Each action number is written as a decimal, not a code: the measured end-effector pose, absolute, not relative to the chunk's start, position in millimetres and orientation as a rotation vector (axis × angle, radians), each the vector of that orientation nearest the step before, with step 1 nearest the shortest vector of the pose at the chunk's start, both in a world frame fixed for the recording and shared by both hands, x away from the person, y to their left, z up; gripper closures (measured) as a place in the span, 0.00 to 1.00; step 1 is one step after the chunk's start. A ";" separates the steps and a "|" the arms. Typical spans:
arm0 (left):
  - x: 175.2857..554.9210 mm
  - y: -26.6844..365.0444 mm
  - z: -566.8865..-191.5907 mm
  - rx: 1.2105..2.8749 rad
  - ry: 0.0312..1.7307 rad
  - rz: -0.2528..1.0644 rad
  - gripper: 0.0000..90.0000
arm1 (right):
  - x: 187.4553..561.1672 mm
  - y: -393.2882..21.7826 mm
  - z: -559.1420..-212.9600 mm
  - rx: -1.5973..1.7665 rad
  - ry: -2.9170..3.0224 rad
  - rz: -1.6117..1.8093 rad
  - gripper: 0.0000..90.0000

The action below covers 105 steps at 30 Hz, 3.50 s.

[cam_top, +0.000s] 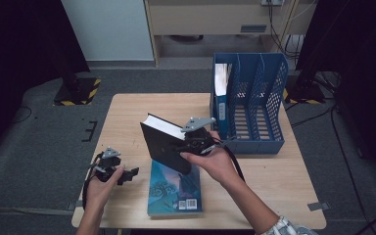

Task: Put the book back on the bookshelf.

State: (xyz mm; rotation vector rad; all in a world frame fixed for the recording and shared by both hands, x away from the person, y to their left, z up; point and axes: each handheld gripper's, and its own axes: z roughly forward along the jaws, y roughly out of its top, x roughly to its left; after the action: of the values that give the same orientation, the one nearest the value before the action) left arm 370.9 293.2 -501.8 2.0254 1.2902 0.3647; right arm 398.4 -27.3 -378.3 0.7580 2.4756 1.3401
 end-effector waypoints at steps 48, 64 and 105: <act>371.5 296.2 -505.7 2.038 1.308 0.351 0.10 | 421.5 -24.2 -376.4 0.951 2.414 1.536 0.57; 372.4 300.6 -508.4 2.036 1.328 0.375 0.10 | 433.5 -23.7 -365.5 1.076 2.400 1.542 0.59; 374.7 306.3 -521.4 2.040 1.361 0.426 0.07 | 405.6 -105.4 -343.9 1.146 2.321 1.582 0.59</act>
State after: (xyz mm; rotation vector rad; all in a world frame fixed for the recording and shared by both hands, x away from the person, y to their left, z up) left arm 374.7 306.3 -521.4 2.0396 1.3611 0.4255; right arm 405.6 -105.4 -343.9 1.1463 2.3210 1.5817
